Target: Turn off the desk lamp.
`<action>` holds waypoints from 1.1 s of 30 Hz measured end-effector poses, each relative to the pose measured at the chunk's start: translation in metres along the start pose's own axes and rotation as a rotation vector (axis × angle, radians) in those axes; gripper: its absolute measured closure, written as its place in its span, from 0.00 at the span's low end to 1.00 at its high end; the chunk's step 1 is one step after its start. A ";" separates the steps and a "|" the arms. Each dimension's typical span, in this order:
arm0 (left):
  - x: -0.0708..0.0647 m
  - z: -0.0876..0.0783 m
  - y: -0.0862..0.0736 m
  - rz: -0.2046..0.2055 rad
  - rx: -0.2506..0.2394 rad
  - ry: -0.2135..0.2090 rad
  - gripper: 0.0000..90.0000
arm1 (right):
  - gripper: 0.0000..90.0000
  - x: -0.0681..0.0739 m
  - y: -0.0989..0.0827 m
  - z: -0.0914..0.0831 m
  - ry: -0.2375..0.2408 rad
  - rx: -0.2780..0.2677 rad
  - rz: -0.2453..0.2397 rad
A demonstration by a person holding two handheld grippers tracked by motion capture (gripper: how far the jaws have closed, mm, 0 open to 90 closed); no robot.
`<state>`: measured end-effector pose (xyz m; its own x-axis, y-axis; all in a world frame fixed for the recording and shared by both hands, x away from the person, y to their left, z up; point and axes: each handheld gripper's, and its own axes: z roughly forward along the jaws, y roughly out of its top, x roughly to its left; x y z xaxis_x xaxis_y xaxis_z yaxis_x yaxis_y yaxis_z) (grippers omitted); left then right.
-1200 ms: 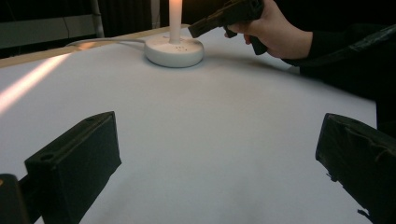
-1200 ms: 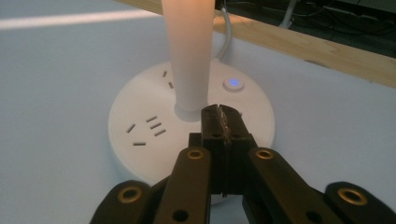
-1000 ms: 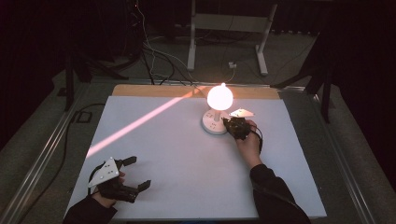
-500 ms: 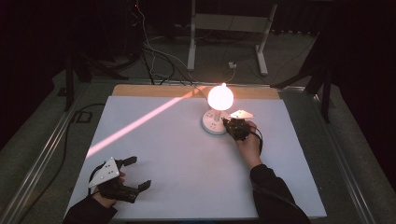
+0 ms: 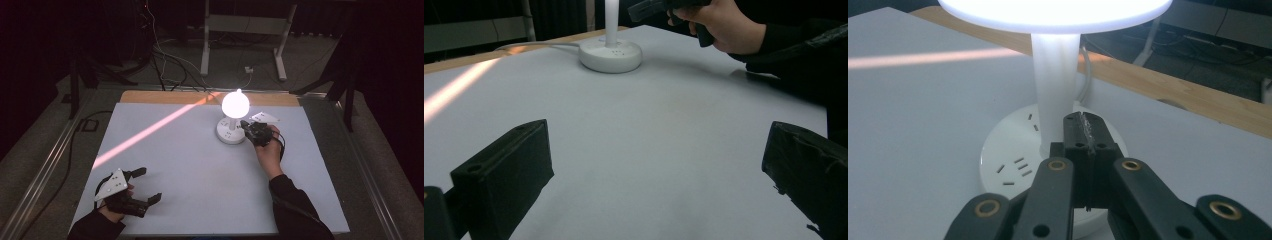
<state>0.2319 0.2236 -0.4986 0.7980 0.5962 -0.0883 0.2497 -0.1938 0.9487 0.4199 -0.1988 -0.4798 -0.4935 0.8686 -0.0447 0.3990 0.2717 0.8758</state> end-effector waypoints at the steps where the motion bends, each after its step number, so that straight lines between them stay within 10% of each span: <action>1: 0.000 0.000 0.000 0.000 0.000 0.000 0.01 | 1.00 0.000 0.000 0.000 -0.002 0.000 0.000; 33: -0.001 -0.001 0.001 0.009 -0.002 0.002 0.01 | 1.00 0.001 -0.023 0.022 -0.004 0.108 -0.016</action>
<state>0.2309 0.2234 -0.4977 0.7994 0.5956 -0.0789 0.2414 -0.1981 0.9500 0.4274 -0.1947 -0.5106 -0.4975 0.8653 -0.0609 0.4719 0.3289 0.8180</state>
